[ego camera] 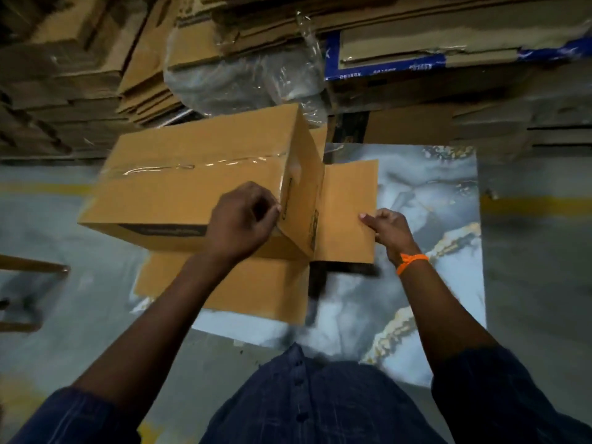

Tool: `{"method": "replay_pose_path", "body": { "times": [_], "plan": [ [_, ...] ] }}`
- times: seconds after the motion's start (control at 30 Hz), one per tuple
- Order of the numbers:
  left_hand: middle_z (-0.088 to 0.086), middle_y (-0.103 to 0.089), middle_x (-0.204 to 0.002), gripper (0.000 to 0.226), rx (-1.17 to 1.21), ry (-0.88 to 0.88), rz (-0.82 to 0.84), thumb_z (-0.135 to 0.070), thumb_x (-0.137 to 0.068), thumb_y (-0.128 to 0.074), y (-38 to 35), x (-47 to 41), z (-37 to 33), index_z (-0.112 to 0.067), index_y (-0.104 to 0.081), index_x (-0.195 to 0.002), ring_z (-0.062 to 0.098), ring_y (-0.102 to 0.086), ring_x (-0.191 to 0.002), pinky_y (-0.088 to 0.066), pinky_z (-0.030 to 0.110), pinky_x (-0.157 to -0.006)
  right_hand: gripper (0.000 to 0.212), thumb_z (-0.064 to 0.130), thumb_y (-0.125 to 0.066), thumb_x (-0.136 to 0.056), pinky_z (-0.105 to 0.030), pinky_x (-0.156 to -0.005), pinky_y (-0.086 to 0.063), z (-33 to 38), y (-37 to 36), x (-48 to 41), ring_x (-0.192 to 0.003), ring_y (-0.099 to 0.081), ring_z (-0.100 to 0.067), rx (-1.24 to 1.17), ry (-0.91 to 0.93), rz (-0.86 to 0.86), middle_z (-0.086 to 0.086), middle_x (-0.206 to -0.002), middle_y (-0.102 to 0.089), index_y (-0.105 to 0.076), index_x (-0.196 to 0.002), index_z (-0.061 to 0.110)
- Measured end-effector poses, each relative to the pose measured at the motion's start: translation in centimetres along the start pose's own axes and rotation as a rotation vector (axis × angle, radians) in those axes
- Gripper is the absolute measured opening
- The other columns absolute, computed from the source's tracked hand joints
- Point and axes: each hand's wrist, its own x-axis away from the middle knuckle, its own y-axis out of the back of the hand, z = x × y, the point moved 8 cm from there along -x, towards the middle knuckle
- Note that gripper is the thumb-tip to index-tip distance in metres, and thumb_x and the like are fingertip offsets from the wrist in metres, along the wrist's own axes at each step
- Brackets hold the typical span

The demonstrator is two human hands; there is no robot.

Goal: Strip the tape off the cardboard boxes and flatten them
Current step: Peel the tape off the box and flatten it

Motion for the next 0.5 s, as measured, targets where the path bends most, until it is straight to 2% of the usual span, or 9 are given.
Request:
{"method": "replay_pose_path", "body": {
  "times": [0.1,0.2,0.27,0.3,0.37,0.43,0.5],
  "plan": [
    [-0.011,-0.068,-0.093,0.010,-0.049,-0.010,0.119,-0.031,-0.087,-0.069,-6.9,0.4,-2.2,-0.025,-0.071,-0.079,0.012,-0.064,-0.086,-0.055,0.035,-0.064,0.019,0.010,-0.082,-0.082,-0.027,-0.054,-0.052,-1.4,3.9,0.2,-0.061,-0.066,-0.014,0.178,0.030,-0.126,-0.008,-0.075,-0.069,-0.064,-0.077,0.003],
    [-0.014,-0.067,-0.095,0.012,-0.050,-0.067,0.280,-0.037,-0.086,-0.069,-12.1,1.1,-4.6,-0.028,-0.072,-0.078,0.008,-0.061,-0.092,-0.055,0.036,-0.067,0.038,0.024,-0.086,-0.078,-0.039,-0.062,-0.052,-4.5,8.8,0.0,-0.070,-0.067,-0.028,0.467,0.016,-0.309,-0.021,-0.077,-0.071,-0.067,-0.075,-0.009],
    [-0.016,-0.067,-0.094,0.012,-0.009,-0.063,0.337,-0.038,-0.084,-0.070,-14.2,1.7,-5.6,-0.030,-0.071,-0.076,0.007,-0.061,-0.091,-0.055,0.036,-0.069,0.038,0.028,-0.085,-0.077,-0.039,-0.067,-0.048,-4.9,10.9,0.8,-0.081,-0.069,-0.034,0.635,0.021,-0.391,-0.025,-0.084,-0.071,-0.070,-0.079,-0.006],
    [-0.016,-0.066,-0.093,0.012,0.031,-0.051,0.347,-0.037,-0.083,-0.070,-14.8,1.9,-5.8,-0.029,-0.070,-0.074,0.006,-0.062,-0.089,-0.056,0.036,-0.070,0.034,0.026,-0.084,-0.076,-0.040,-0.074,-0.049,-4.7,11.4,1.5,-0.092,-0.068,-0.037,0.689,0.015,-0.403,-0.024,-0.094,-0.071,-0.071,-0.088,-0.003],
    [-0.015,-0.067,-0.089,0.013,0.161,-0.014,0.355,-0.034,-0.081,-0.073,-15.2,1.9,-5.6,-0.027,-0.070,-0.070,0.005,-0.064,-0.084,-0.057,0.037,-0.072,0.047,0.023,-0.083,-0.078,-0.039,-0.092,-0.047,-3.8,11.5,2.9,-0.112,-0.062,-0.038,0.765,0.017,-0.390,-0.023,-0.118,-0.066,-0.067,-0.115,-0.001],
    [-0.012,-0.069,-0.087,0.013,0.302,-0.009,0.376,-0.026,-0.082,-0.078,-15.2,1.8,-5.1,-0.024,-0.073,-0.070,0.006,-0.067,-0.081,-0.058,0.039,-0.075,0.056,0.030,-0.082,-0.081,-0.039,-0.101,-0.048,-2.4,10.5,4.6,-0.117,-0.060,-0.033,0.708,0.059,-0.328,-0.017,-0.127,-0.062,-0.063,-0.126,0.004],
    [-0.008,-0.071,-0.090,0.007,0.402,-0.033,0.398,-0.017,-0.085,-0.080,-14.8,1.6,-4.7,-0.016,-0.078,-0.078,0.009,-0.069,-0.084,-0.059,0.040,-0.078,0.047,0.041,-0.078,-0.085,-0.044,-0.099,-0.054,-1.1,8.0,7.1,-0.113,-0.065,-0.026,0.445,0.047,-0.184,-0.008,-0.120,-0.069,-0.069,-0.120,0.012]
  ]
}}
